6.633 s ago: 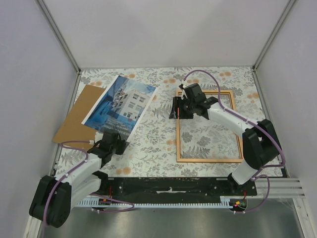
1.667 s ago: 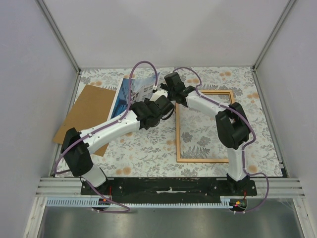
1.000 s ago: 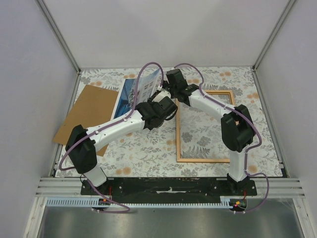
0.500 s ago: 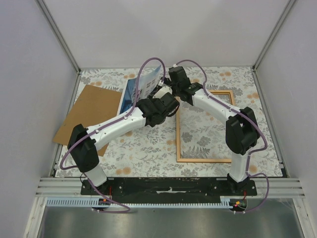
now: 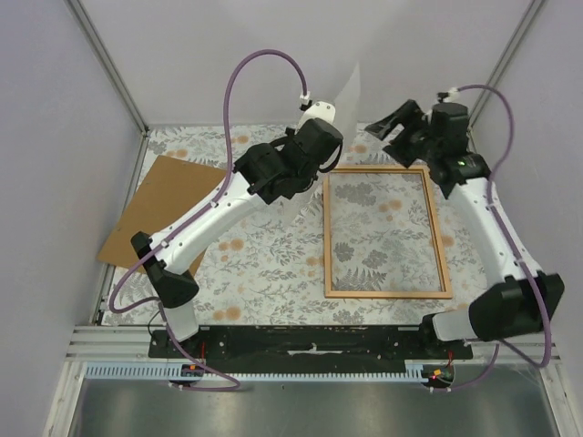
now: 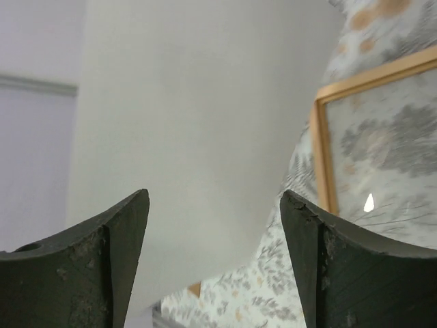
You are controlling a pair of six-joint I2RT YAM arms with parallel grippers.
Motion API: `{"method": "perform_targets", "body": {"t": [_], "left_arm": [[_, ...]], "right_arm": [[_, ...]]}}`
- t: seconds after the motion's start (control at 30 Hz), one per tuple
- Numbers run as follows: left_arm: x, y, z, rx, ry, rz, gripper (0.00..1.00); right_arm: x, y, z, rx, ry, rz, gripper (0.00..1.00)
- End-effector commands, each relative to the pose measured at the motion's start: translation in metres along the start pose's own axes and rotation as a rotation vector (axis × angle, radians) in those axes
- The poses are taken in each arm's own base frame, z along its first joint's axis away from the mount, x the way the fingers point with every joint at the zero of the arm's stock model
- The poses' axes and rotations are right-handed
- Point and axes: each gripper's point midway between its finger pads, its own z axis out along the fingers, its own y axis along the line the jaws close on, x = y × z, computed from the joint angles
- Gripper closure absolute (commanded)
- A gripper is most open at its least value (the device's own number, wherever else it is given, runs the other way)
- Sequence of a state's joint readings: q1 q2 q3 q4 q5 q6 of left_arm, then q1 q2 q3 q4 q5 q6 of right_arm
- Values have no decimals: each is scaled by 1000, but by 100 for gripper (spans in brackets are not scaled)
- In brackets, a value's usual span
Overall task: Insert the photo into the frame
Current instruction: Turn over the photo, then place the photo on the glass panel.
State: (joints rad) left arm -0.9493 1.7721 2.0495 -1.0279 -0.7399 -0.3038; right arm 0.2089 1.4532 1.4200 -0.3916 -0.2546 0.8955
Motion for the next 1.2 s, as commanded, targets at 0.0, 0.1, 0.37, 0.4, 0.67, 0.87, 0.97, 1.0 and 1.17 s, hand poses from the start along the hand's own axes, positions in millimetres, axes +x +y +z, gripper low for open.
{"method": "perform_targets", "body": {"t": [0.0,0.1,0.37,0.4,0.67,0.87,0.97,1.0,1.17], "left_arm": [[-37,-39,-27,174,-60,-80,98],[-56,-68,-37,298,-75,-222,98],[-7,-85,-31,369,-1,-713,98],[9,-83,-27,358,17,-759,98],[124,-56,-10,290,112,-947,98],[152,-35,-4,232,128,-971,98],[156,-43,-2,254,141,-972,98],[155,-45,0,266,139,-983,98],[156,-51,3,305,111,-1016,98]], "right_arm": [[-34,-54,-48,158,-143,-54,15],[-51,-99,-71,251,-203,-30,14],[-59,-194,-94,467,-223,8,14],[-57,-203,-94,493,-215,9,13],[-37,-251,-83,590,-142,20,13],[-30,-276,-77,652,-118,28,13],[-31,-291,-79,691,-117,33,11],[-30,-295,-78,688,-112,38,11],[-28,-316,-74,649,-98,92,5]]}}
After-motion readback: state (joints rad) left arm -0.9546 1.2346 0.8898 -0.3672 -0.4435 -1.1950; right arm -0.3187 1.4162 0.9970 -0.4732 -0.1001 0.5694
